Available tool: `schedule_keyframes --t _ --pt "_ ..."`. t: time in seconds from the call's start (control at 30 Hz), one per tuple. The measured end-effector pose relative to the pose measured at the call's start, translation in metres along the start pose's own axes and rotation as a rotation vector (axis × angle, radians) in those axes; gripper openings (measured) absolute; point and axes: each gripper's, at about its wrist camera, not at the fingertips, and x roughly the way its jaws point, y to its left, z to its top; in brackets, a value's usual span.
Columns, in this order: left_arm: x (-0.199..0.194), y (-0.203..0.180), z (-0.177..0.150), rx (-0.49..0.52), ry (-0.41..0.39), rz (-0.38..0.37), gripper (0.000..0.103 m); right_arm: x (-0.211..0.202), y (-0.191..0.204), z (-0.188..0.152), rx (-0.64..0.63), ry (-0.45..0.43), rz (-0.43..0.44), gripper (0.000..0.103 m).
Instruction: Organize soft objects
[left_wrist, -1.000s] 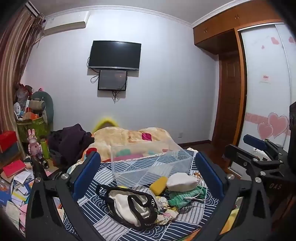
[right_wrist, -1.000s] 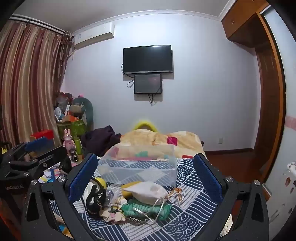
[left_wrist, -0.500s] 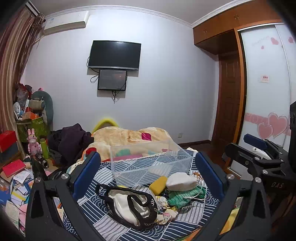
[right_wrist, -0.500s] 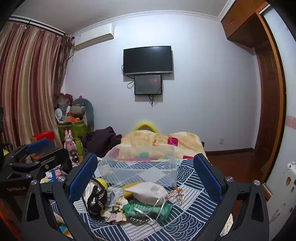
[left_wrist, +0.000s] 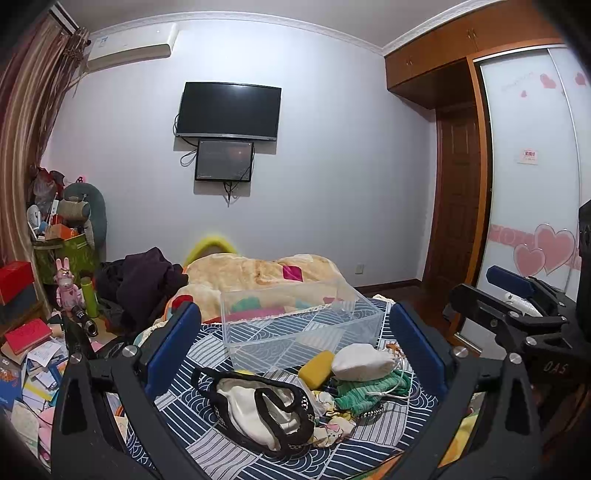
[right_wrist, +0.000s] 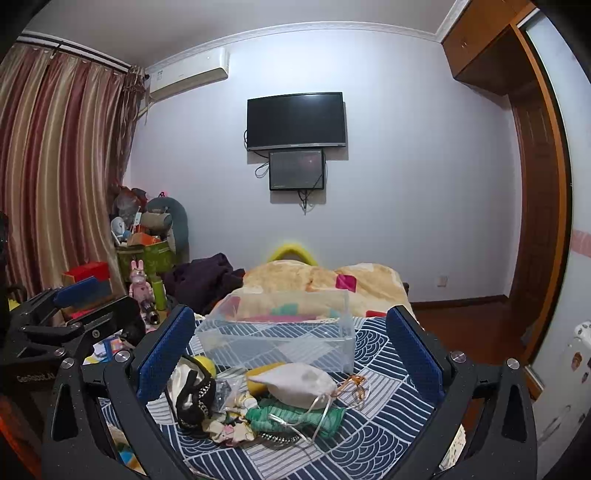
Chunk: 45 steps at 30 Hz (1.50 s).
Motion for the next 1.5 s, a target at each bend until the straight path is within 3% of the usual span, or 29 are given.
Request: schedule_keyframes --t 1.5 --pt "-0.0001 -0.0035 -0.0003 0.012 0.006 -0.020 0.103 -0.0053 0.0043 0.0022 0.003 -0.001 0.006 0.103"
